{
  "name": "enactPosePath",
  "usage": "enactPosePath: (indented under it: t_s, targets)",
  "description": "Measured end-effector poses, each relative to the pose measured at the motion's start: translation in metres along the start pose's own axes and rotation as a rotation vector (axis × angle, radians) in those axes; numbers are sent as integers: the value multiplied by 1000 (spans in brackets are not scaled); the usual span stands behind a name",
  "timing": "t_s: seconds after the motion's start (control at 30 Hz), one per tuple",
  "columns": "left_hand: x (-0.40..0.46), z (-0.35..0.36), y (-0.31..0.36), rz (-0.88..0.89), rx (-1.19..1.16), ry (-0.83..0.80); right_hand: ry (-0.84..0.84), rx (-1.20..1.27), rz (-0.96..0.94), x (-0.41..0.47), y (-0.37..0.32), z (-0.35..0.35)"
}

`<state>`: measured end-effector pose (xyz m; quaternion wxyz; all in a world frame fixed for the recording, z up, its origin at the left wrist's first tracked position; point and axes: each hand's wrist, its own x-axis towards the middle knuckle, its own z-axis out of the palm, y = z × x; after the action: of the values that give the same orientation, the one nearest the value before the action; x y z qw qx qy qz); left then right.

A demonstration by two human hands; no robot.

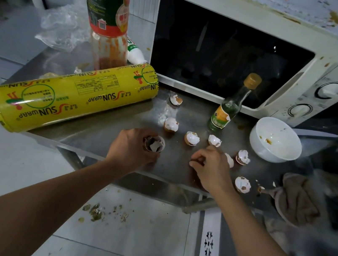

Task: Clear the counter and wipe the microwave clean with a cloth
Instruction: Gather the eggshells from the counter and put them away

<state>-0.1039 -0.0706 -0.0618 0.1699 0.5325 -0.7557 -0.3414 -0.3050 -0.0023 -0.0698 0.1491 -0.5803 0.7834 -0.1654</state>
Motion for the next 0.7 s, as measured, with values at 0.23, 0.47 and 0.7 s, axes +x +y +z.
enactPosePath:
  t_s: [0.23, 0.47, 0.7]
  targets:
    - [-3, 3, -2, -20, -32, 2, 20, -26, 38, 7, -8, 5]
    - [-2, 7, -1, -28, -39, 22, -12, -233, -80, 11, -5, 6]
    - [1, 9, 4, -17, -53, 19, 134, -114, -40, 15, 4, -6]
